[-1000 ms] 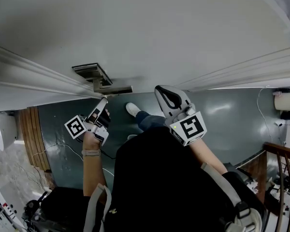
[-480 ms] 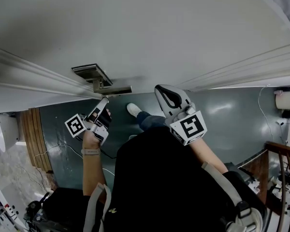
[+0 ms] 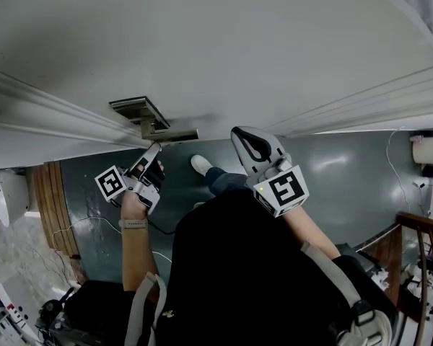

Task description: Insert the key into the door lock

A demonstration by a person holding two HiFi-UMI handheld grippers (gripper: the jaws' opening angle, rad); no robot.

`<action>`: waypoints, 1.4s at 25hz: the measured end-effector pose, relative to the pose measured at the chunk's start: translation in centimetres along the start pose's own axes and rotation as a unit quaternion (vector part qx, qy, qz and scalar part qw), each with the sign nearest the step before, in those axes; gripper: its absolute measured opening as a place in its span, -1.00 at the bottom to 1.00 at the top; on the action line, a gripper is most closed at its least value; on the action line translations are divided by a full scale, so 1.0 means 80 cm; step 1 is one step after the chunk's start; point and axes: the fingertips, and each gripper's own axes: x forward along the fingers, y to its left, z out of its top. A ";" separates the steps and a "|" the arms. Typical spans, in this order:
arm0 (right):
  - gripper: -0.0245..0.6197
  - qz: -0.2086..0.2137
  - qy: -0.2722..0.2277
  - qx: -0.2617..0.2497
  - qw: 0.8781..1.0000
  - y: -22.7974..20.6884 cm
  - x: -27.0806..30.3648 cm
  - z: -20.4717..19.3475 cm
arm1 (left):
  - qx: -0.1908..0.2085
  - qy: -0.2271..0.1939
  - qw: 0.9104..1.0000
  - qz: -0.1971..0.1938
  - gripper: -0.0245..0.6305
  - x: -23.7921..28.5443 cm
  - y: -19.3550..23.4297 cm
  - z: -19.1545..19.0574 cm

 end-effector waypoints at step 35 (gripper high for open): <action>-0.87 0.022 -0.008 -0.013 1.000 0.025 0.027 0.018 | 0.004 0.012 1.000 -0.008 -0.75 0.005 0.002 0.018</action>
